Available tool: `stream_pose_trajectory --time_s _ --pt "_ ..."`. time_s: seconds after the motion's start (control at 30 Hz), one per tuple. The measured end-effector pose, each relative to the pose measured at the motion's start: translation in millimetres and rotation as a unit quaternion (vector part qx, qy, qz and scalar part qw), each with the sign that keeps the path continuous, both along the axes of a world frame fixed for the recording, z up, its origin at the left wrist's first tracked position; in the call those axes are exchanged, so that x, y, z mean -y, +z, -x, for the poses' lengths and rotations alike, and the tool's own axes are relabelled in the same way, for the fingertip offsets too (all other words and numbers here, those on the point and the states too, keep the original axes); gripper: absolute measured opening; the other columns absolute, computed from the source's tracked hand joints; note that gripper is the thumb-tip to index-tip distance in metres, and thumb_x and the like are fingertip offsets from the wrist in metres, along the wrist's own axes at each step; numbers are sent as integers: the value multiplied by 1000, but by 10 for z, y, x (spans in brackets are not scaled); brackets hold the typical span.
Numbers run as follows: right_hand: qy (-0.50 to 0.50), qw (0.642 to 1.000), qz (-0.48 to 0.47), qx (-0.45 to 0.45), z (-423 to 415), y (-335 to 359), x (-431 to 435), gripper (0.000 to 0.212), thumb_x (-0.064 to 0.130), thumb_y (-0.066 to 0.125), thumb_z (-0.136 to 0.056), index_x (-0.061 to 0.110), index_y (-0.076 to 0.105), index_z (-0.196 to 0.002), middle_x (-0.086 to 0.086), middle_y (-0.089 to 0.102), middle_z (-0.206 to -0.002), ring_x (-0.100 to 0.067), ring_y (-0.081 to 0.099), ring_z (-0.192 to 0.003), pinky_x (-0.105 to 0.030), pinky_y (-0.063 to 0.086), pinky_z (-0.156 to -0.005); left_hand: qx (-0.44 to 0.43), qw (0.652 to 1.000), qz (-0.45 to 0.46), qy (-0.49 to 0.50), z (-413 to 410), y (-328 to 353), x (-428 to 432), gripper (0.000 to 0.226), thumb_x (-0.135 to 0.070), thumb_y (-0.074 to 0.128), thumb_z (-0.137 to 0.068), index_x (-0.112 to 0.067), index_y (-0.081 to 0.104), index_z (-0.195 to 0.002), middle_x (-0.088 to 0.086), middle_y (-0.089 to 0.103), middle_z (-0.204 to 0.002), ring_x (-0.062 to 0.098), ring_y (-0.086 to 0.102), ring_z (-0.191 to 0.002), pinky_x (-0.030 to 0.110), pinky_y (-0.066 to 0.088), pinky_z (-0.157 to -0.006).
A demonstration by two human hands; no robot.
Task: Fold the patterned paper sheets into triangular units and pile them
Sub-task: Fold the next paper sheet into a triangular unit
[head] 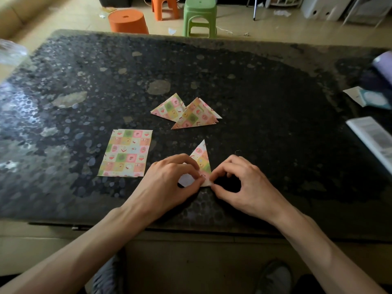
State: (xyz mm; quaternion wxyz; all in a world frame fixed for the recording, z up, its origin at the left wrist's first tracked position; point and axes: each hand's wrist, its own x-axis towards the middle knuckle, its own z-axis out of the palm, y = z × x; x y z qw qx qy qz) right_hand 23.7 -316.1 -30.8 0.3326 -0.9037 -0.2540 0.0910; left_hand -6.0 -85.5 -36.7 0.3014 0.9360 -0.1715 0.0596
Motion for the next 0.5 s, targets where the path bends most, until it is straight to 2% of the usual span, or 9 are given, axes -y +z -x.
stream_pose_trajectory --time_s 0.3,0.4,0.5 --pt "5 1000 9 -24 -11 18 1 22 37 73 -85 39 71 -107 21 56 -104 0 53 -107 -20 48 -87 1 1000 -3 1 10 10 17 17 -44 70 -90 -28 77 -88 -18 66 -111 2 65 -90 15 49 -68" --pt "4 999 20 -38 -18 37 6 27 24 69 -86 39 71 -109 22 55 -105 3 51 -108 -15 44 -87 3 1000 -2 2 11 -3 18 18 -44 69 -90 -28 77 -88 -17 65 -111 2 65 -92 17 51 -70" --pt "3 998 20 -54 -29 60 14 27 22 68 -88 38 72 -110 22 56 -106 4 51 -108 -13 42 -86 3 1000 -5 6 19 -19 24 18 -44 70 -90 -27 77 -89 -17 65 -111 3 64 -93 22 53 -71"
